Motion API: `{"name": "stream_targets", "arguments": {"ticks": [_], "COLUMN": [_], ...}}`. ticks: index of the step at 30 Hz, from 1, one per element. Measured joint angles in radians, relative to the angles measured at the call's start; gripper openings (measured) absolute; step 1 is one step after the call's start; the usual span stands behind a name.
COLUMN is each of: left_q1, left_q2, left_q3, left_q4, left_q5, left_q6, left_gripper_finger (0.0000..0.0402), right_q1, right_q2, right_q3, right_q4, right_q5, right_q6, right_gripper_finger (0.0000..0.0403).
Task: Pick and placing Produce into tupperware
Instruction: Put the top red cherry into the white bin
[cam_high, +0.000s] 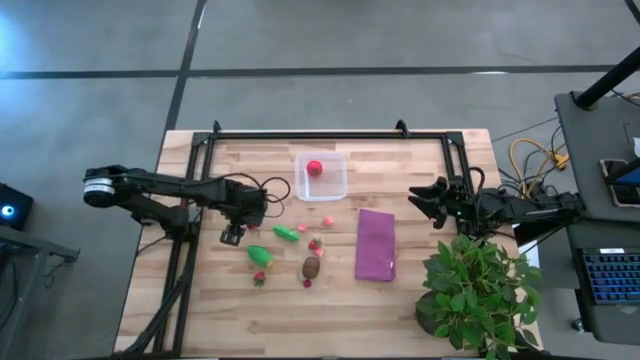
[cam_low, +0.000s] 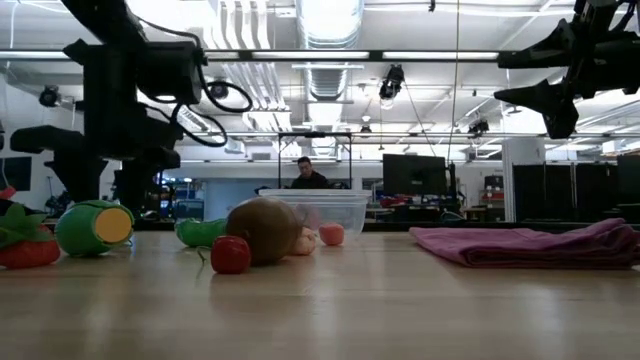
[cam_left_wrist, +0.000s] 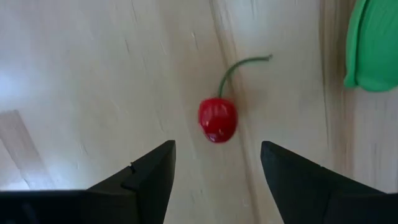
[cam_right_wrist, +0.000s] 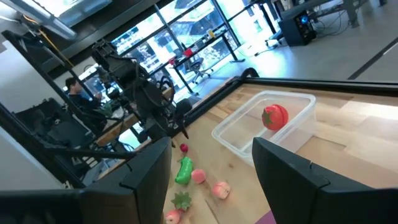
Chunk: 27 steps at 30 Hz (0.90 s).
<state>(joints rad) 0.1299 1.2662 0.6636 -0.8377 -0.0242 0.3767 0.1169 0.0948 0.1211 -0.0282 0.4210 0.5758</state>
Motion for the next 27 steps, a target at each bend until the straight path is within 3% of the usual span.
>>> {"name": "stream_targets", "arguments": {"ticks": [22,27], "left_q1": [-0.001,-0.001], "left_q2": [0.08,0.089], "left_q3": [-0.005,-0.004], "left_q4": [0.048,0.083], "left_q5": [0.012,0.019], "left_q6": [-0.003,-0.008], "left_gripper_finger": [0.0219,0.019], "right_q1": [0.0,0.0], "right_q2": [0.0,0.0], "right_q3": [0.0,0.0], "right_q4": [-0.021,-0.021], "right_q5": [0.0,0.0], "right_q6": [0.007,0.007], "right_gripper_finger": [0.0216,0.0216]}}
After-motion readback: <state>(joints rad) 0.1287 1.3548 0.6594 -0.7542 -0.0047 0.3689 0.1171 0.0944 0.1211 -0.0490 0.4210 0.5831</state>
